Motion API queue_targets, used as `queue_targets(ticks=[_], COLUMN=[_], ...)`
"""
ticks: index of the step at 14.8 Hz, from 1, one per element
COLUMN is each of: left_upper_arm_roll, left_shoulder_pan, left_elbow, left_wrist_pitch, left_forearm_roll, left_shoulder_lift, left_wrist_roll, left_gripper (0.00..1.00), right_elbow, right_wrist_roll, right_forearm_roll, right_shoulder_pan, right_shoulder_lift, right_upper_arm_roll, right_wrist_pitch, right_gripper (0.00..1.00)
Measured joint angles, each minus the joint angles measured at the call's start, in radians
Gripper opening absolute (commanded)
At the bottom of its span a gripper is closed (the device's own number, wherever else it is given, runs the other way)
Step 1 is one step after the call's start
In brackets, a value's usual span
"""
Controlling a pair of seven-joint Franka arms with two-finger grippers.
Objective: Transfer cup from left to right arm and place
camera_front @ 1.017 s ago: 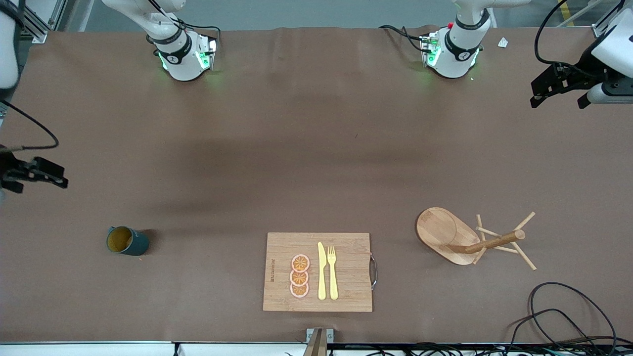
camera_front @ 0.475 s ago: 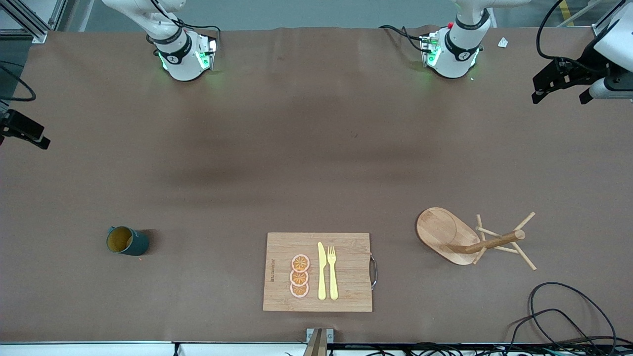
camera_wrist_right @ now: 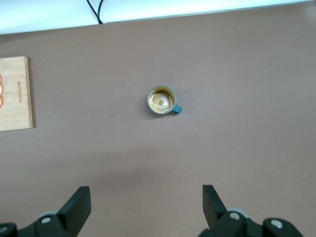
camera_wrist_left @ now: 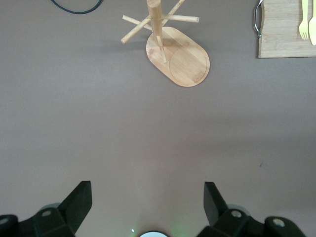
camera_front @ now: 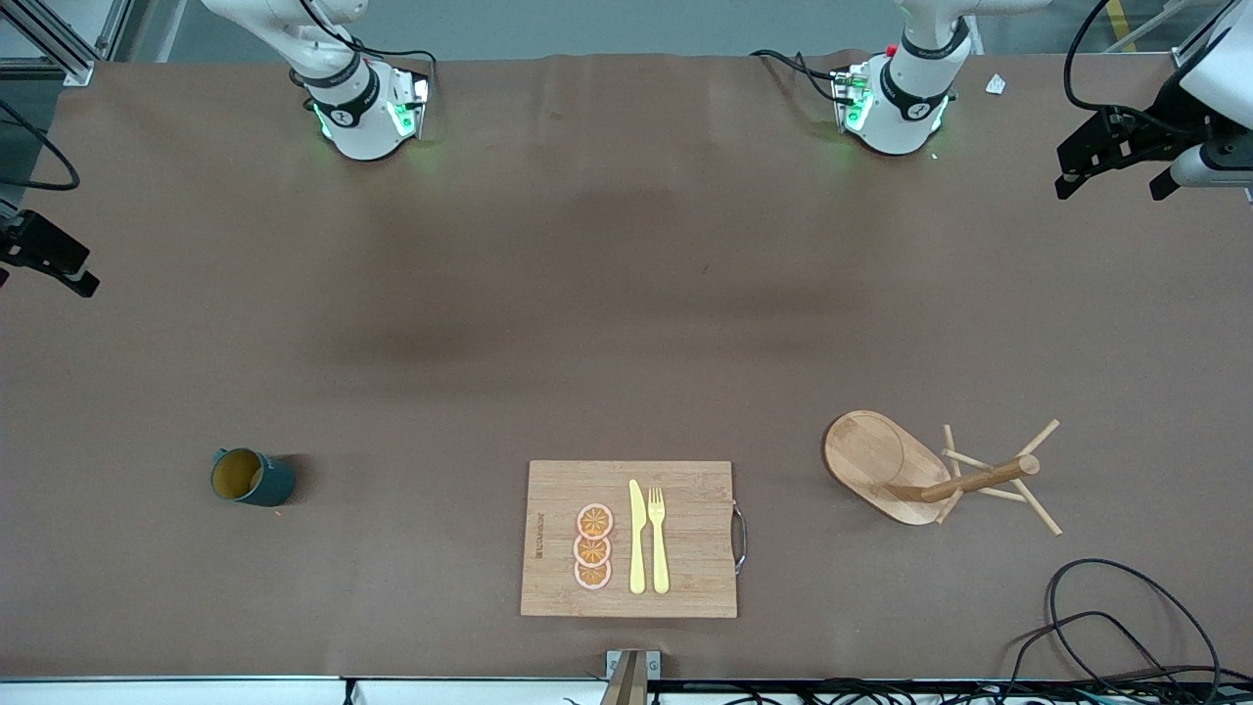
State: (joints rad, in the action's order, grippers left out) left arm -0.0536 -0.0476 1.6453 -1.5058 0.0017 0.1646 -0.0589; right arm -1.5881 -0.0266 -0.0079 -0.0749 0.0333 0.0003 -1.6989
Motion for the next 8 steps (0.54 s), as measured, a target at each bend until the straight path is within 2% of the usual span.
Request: queue_targets(ticks=[8], left_upper_arm_roll=[0.000], left_shoulder_pan=[0.000], left_elbow=[-0.046], left_wrist_pitch=[0.017], left_forearm_roll=[0.000], left_shoulder_lift=[-0.002], left_wrist_roll=[0.000], left_gripper=[1.00], right_elbow=[0.000], right_wrist_roll=[0.001], right_forearm_roll=[0.000], right_shoulder_pan=[0.001], right_shoulder_lift=[0.025], right_upper_arm_roll=[0.003], right_wrist_pitch=[0.055], right_gripper=[1.00])
